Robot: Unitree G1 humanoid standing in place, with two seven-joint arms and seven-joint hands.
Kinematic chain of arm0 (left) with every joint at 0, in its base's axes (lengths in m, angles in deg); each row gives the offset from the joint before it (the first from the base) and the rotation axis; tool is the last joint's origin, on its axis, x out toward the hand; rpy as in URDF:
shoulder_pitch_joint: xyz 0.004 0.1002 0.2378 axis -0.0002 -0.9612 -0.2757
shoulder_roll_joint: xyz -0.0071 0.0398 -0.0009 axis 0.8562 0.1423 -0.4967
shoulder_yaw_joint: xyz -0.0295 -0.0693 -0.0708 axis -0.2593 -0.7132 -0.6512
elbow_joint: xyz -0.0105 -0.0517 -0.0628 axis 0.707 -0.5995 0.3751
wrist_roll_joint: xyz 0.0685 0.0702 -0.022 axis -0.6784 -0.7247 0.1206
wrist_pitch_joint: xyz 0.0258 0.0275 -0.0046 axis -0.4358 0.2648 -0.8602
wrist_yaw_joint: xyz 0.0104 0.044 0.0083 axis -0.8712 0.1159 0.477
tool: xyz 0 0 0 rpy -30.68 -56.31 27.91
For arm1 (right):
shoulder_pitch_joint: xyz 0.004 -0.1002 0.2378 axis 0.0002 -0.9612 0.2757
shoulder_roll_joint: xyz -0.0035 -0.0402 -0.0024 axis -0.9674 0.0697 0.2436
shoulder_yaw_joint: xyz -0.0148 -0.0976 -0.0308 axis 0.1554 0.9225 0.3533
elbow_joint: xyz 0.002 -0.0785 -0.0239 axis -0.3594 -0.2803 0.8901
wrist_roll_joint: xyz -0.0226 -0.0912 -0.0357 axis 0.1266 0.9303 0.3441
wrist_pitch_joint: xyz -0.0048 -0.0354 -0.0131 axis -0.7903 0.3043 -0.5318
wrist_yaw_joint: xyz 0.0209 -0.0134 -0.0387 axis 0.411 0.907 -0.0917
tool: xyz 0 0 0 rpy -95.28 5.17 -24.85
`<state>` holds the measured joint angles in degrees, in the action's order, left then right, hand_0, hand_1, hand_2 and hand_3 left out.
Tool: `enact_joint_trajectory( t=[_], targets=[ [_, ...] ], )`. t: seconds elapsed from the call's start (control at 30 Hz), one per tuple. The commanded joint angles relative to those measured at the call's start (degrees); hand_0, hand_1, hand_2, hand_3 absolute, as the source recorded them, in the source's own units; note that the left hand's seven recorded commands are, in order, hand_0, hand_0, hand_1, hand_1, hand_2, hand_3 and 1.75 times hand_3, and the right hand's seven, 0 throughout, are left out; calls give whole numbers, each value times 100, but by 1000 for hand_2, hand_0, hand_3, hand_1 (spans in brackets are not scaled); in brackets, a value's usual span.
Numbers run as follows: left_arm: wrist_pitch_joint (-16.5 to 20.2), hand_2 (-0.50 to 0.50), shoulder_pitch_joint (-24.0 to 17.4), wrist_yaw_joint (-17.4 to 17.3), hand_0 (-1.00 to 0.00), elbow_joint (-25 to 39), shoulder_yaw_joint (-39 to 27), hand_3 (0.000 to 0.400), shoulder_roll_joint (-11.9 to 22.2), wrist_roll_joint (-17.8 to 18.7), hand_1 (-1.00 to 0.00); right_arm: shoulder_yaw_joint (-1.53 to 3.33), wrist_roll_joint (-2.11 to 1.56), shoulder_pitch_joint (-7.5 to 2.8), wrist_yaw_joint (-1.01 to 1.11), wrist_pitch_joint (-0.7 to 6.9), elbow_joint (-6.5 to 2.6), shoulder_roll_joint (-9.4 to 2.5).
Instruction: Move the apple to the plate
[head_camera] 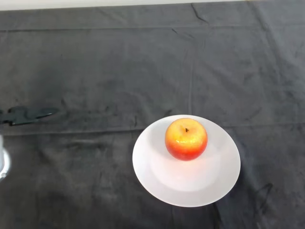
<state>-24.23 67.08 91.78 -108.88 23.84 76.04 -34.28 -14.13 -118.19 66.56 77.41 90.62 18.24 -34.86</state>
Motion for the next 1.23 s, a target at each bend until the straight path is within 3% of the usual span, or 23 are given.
enact_joint_trajectory(
  t=[0.03, 0.33, 0.87, 1.23],
  targets=[
    [78, 0, -301, -116, 0, -177, -271, 0, 349, 275, 0, -40, -38, -172, 28, -39, -104, 130],
    [392, 0, -437, -493, 0, -150, -1070, 0, 340, 1069, 0, -39, -37, -175, 25, -40, -96, 126],
    [890, 0, -690, -1027, 0, -57, -2126, 0, 319, 1991, 0, -38, -37, -179, 22, -40, -84, 121],
    [1497, 0, -813, -1309, 0, -50, -2942, 0, 291, 2738, 0, -37, -38, -182, 19, -40, -79, 119]
  ],
)
